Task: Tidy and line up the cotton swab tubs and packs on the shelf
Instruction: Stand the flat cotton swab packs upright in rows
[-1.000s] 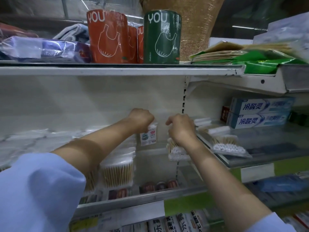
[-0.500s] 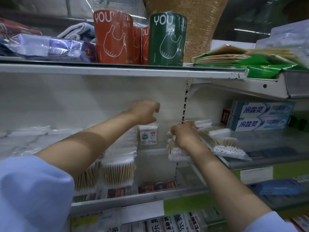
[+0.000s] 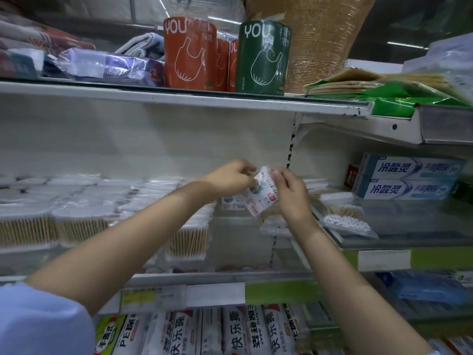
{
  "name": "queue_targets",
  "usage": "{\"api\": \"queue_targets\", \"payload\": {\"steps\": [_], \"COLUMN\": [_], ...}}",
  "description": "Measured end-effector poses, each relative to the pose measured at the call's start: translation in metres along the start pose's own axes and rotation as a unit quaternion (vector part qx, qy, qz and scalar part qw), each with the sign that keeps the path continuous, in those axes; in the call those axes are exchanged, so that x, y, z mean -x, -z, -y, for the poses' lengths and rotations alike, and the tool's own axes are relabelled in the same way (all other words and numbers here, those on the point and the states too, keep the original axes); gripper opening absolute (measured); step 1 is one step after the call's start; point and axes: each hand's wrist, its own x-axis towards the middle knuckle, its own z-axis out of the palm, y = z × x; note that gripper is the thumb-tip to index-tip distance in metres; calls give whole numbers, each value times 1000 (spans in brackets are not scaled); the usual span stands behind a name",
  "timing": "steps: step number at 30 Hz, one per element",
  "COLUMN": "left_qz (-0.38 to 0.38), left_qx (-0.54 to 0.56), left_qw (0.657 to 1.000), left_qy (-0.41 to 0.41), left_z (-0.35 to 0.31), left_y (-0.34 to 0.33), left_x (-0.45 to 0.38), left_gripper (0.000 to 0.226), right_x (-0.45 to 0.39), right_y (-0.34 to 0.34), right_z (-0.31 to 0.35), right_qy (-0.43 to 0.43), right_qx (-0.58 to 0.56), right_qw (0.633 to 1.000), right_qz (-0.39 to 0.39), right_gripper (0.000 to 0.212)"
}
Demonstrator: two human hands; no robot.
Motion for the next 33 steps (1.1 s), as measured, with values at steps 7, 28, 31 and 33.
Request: {"api": "queue_targets", "payload": {"steps": [7, 28, 31, 33], "left_qz": [-80, -251, -215, -165], "left_qx": [154, 248, 195, 200], "left_qw": [985, 932, 954, 963], "left_qy": [-24, -81, -80, -68], "left_z": [25, 56, 55, 54], "left_y": [-38, -90, -91, -92], "left_x": [16, 41, 42, 42], "left_gripper": [5, 21, 21, 39], "right_x": [22, 51, 53, 55], "right_y": [8, 10, 11, 11], "right_z": [-10, -32, -28, -25], "right_qy": [-113, -124, -105, -111], "right_qx": [-187, -158, -147, -146], "right_qw": [976, 980, 983, 983], "right_qz": [7, -9, 2, 28], "right_gripper": [21, 19, 19, 25]}}
